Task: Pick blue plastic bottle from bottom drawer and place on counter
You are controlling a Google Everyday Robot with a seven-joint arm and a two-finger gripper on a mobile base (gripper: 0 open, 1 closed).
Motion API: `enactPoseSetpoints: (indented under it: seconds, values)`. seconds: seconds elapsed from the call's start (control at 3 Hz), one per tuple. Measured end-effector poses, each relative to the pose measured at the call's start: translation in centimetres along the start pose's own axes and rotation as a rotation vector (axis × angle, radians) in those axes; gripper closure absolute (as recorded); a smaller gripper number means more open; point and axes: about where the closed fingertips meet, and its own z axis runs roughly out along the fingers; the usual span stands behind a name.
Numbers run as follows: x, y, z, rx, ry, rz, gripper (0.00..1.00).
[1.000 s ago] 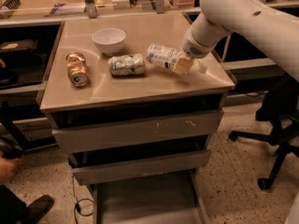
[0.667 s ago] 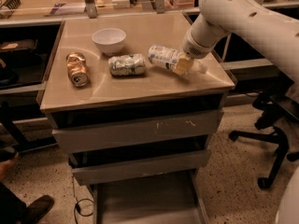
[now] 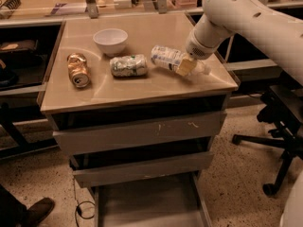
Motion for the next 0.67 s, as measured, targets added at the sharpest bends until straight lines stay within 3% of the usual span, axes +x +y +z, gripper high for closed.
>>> enactPoseSetpoints:
  seconds: [0.67]
  values:
    - [0.0,0.0,0.01,0.0,0.0,0.0,0.11]
